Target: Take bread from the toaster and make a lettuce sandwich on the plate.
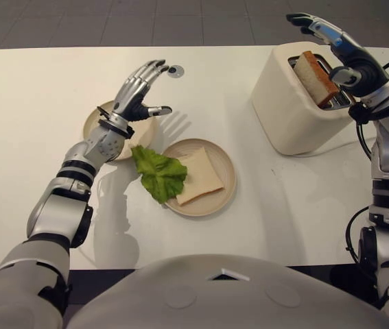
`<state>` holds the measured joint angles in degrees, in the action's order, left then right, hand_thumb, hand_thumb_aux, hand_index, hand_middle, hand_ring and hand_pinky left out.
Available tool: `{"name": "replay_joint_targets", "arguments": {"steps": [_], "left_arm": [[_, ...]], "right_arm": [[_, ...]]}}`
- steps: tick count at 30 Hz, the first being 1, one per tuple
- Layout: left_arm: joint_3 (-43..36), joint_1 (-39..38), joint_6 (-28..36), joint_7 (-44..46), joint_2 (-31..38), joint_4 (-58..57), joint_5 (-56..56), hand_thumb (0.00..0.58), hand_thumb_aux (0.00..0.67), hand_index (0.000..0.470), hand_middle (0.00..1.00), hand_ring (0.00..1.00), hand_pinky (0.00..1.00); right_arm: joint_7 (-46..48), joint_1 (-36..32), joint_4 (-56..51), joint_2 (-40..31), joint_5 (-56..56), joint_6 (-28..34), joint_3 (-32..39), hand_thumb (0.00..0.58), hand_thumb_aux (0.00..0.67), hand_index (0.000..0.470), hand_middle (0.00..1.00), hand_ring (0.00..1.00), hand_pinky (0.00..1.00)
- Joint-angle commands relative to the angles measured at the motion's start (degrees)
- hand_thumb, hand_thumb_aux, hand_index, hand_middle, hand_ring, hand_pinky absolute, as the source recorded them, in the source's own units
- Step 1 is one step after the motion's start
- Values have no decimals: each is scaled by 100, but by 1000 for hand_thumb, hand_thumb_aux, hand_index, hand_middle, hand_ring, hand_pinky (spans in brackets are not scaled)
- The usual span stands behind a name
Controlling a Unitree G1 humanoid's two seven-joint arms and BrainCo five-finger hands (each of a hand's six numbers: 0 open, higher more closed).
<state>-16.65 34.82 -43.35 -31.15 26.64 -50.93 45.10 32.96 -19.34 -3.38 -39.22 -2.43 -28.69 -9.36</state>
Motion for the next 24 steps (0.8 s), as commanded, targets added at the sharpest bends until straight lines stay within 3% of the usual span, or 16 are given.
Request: {"name": "replay_joint_targets", "arguments": {"steps": [1,5,10,11,12,13,16,17,18,21,24], "left_arm": [[-230,-154,-614,437,322,-56,-187,0,0,0,0,0,0],[-715,-843,-1547,2720,500,130,-1435,0,0,0,0,0,0],[-986,-1539,-1094,4555,747,1077,-2040,0,0,0,0,0,0],[-974,-1621,-998,4717,763,1251,-2100,27,16,11,0,0,0],[-954,-1675,-896,4818,758,1384,-2114,261,173,122,0,0,0],[-932,-1709,-780,4875,748,1475,-2075,458,363,254,0,0,0],[-883,-1787,-459,4990,766,1686,-1936,482,394,276,0,0,0],[-852,-1821,-390,5004,795,1783,-1915,530,473,332,0,0,0],[-819,-1847,-329,4982,823,1877,-1865,541,497,348,0,0,0],[-736,-1870,-294,4824,838,2066,-1688,547,510,358,0,0,0],[-694,-1838,-334,4684,795,2118,-1603,578,628,441,0,0,0]], "right_arm": [[25,15,13,-5,-122,13,-5,0,0,0,0,0,0],[63,37,48,-44,-196,37,-28,0,0,0,0,0,0],[119,50,-11,-98,-246,36,-30,0,0,0,0,0,0],[123,41,-28,-94,-236,42,-15,0,0,0,0,0,0],[129,41,-34,-90,-226,47,1,0,0,0,0,0,0],[142,50,-29,-91,-223,49,11,0,0,0,0,0,0],[180,71,-18,-102,-236,49,2,0,0,0,0,0,0],[200,71,-9,-105,-246,55,6,0,0,0,0,0,0],[213,70,-1,-105,-252,60,13,0,0,0,0,0,0],[242,71,-4,-102,-241,55,23,0,0,0,0,0,0],[266,70,-15,-109,-237,43,15,0,0,0,0,0,0]]}}
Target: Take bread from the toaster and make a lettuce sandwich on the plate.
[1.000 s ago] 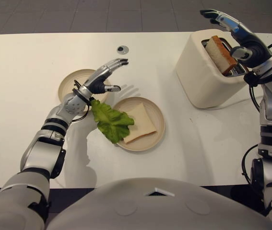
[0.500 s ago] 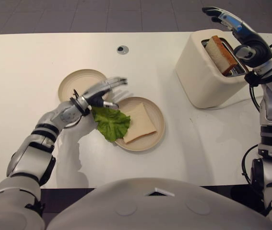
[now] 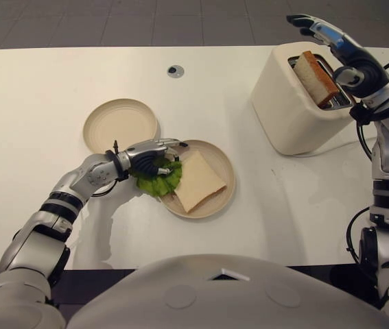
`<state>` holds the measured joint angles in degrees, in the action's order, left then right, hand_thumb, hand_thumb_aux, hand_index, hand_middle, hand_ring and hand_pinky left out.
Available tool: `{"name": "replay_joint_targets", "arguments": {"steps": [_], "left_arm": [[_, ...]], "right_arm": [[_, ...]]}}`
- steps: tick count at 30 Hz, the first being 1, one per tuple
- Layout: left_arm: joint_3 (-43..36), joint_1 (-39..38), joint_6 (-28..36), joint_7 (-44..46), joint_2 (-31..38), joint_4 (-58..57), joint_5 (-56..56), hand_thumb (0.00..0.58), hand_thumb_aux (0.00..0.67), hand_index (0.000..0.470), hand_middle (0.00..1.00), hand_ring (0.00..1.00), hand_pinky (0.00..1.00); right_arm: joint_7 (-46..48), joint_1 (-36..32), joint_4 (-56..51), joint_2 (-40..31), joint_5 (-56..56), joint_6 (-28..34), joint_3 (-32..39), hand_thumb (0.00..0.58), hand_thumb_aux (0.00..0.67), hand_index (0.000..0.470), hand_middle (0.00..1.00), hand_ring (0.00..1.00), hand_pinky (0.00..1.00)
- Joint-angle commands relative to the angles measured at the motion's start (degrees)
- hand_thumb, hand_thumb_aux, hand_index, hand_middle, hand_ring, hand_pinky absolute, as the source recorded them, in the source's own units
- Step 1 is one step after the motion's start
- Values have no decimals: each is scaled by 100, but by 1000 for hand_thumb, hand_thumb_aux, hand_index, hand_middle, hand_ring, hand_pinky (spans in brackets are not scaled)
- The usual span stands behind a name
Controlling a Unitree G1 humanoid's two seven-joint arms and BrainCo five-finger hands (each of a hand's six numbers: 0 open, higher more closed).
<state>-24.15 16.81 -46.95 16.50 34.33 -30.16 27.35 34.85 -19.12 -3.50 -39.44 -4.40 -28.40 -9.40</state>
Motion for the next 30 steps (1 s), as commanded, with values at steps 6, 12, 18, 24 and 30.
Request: {"name": "replay_joint_targets", "arguments": {"steps": [6,12,18,24,30], "left_arm": [[216,4,-176,-328,-71,253,62,580,670,470,0,0,0],[345,52,-346,-487,-149,246,7,580,670,470,0,0,0],[153,-45,-665,-122,-326,459,-407,580,670,470,0,0,0],[-57,-35,-830,235,-567,397,-653,580,670,470,0,0,0],[-327,-17,-1048,753,-802,256,-1204,580,670,470,0,0,0]], "right_arm": [[84,48,-18,-68,-28,-8,22,0,0,0,0,0,0],[94,87,-3,-47,-20,-34,45,0,0,0,0,0,0],[97,97,-13,-53,-11,-51,37,0,0,0,0,0,0],[84,104,-60,-53,23,-84,39,0,0,0,0,0,0],[11,94,-129,-61,168,-123,50,0,0,0,0,0,0]]}}
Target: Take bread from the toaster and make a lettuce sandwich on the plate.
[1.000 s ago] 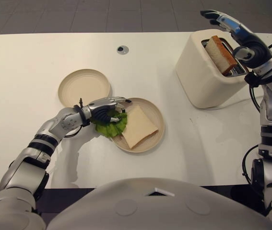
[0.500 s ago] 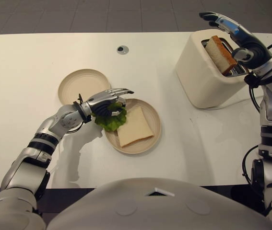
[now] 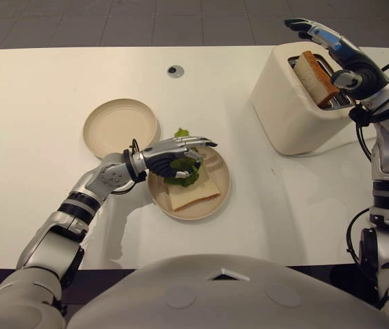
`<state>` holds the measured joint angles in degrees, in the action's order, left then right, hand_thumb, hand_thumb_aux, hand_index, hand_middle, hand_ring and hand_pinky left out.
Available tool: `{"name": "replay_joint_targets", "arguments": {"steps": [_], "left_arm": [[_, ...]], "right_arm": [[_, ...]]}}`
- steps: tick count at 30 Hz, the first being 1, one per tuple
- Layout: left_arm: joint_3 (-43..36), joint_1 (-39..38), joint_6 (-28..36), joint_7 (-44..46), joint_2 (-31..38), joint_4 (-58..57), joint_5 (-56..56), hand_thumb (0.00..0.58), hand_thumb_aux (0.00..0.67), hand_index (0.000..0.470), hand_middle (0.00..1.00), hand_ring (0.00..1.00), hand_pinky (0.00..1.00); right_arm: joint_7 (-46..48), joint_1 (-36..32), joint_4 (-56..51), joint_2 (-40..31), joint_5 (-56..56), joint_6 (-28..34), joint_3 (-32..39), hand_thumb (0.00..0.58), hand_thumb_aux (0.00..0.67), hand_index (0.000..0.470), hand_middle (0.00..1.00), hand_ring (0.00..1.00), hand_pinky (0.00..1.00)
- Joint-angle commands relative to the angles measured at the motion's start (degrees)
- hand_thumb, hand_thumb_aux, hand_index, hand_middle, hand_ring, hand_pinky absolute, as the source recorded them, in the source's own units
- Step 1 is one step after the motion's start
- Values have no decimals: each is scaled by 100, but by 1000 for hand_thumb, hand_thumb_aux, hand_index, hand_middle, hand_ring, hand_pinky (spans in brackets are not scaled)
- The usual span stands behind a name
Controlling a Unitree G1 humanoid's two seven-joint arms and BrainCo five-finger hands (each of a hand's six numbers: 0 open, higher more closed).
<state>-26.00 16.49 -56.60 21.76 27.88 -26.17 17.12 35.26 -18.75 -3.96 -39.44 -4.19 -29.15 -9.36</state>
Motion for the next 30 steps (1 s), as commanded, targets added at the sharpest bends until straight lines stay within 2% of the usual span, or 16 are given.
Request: {"name": "replay_joint_targets", "arguments": {"steps": [1,5,11,12,13,18,22,26,30], "left_arm": [[-182,35,-122,300,-215,-206,-273,580,670,470,0,0,0],[-336,-17,-202,783,-244,-143,-855,580,670,470,0,0,0],[-424,-109,-21,1304,-185,-170,-944,580,670,470,0,0,0],[-394,-123,27,1319,-178,-168,-904,445,347,243,0,0,0],[-358,-129,62,1316,-179,-181,-859,0,0,0,0,0,0],[-200,-142,74,1238,-204,-171,-851,0,0,0,0,0,0],[-7,-116,-16,1177,-266,-46,-1099,0,0,0,0,0,0],[142,-118,-58,1133,-302,-30,-1185,0,0,0,0,0,0],[259,-59,-47,1065,-356,-170,-1032,0,0,0,0,0,0]], "right_arm": [[-38,59,-95,-60,167,-61,49,0,0,0,0,0,0],[-51,54,-122,-58,179,-91,43,0,0,0,0,0,0],[-109,40,-174,-72,290,-131,37,0,0,0,0,0,0],[-163,21,-190,-76,340,-167,13,0,0,0,0,0,0],[-206,-3,-180,-78,344,-173,-22,0,0,0,0,0,0],[-543,-164,-19,-186,360,-87,-355,0,0,0,0,0,0],[-1658,-275,-141,-705,1983,165,-771,0,0,0,0,0,0],[-1720,39,-960,-1373,3255,842,-261,0,0,0,0,0,0],[-1596,130,-1264,-1473,3710,1079,346,0,0,0,0,0,0]]}}
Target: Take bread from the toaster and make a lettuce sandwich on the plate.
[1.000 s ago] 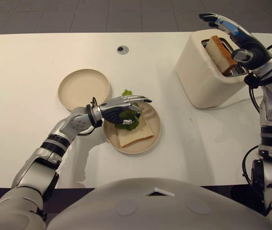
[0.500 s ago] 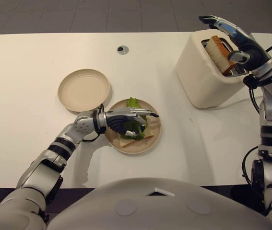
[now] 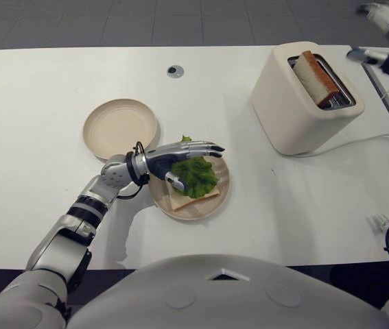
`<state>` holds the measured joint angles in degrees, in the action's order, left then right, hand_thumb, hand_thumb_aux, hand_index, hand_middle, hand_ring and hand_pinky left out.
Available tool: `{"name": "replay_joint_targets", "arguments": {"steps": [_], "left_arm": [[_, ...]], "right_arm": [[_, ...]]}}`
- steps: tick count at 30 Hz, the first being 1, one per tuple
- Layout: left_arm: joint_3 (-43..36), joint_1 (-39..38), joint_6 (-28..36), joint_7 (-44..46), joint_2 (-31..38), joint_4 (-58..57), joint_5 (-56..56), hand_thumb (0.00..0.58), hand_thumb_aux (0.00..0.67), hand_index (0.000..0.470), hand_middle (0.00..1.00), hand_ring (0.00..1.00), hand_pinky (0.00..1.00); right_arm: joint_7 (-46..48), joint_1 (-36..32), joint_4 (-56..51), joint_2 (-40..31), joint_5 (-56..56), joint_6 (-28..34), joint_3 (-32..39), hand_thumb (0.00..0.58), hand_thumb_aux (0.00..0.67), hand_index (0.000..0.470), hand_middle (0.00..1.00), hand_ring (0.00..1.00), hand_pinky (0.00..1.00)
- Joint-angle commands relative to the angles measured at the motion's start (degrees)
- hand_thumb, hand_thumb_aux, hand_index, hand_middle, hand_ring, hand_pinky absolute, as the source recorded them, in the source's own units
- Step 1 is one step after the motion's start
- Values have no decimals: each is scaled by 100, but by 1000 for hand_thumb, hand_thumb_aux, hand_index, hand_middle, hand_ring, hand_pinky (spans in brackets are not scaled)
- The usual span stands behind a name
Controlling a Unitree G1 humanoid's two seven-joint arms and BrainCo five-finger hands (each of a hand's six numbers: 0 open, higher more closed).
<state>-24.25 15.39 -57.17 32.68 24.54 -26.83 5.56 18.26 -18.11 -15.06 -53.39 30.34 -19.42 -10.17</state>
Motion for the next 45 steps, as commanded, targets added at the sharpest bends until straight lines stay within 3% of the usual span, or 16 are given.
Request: {"name": "replay_joint_targets", "arguments": {"steps": [1,11,12,13,14,15,18,25,30,33,37,41,45], "left_arm": [[94,61,4,-29,-31,-127,142,0,0,0,0,0,0],[128,69,-81,-28,-85,-175,174,0,0,0,0,0,0],[142,76,-87,-42,-92,-189,183,0,0,0,0,0,0],[162,90,-93,-68,-99,-220,209,0,0,0,0,0,0],[179,106,-98,-92,-105,-256,240,0,0,0,0,0,0],[189,118,-106,-107,-110,-287,260,0,0,0,0,0,0],[208,136,-142,-133,-124,-353,304,0,0,0,0,0,0],[257,169,-240,-227,-145,-477,351,0,0,0,0,0,0],[385,210,-383,-268,-162,-487,-7,0,0,0,0,0,0],[600,262,-478,-297,-188,-398,-537,0,0,0,0,0,0],[1409,471,-453,-666,-345,-44,-1806,0,0,0,0,0,0],[2066,509,-83,-649,-426,536,-3229,0,0,0,0,0,0],[2384,352,457,-123,-473,1165,-4371,0,0,0,0,0,0]], "right_arm": [[141,96,-139,-74,294,89,544,0,0,0,0,0,0],[110,121,75,-21,219,-46,958,0,0,0,0,0,0],[66,72,38,-12,235,-66,992,132,81,57,0,0,0],[11,22,7,-4,240,-78,1011,474,384,269,12,12,12],[-71,-40,-28,2,235,-80,1004,569,578,405,71,71,71],[-215,-141,-57,17,192,-62,933,580,670,470,271,271,271],[-636,-406,-25,91,-29,-62,694,580,670,470,996,996,996],[-1410,-725,213,327,-681,-440,96,580,670,470,1000,1000,1000],[-1086,-691,684,561,-1907,-692,-206,580,670,470,1000,1000,1000],[-279,-471,1176,709,-3037,-479,-119,580,670,470,1000,1000,1000],[1481,196,1781,918,-4774,82,471,580,670,470,1000,1000,1000],[2661,483,1714,1355,-5276,388,1264,580,670,470,1000,1000,1000],[3132,337,1308,2104,-5273,860,1942,580,670,470,1000,1000,1000]]}}
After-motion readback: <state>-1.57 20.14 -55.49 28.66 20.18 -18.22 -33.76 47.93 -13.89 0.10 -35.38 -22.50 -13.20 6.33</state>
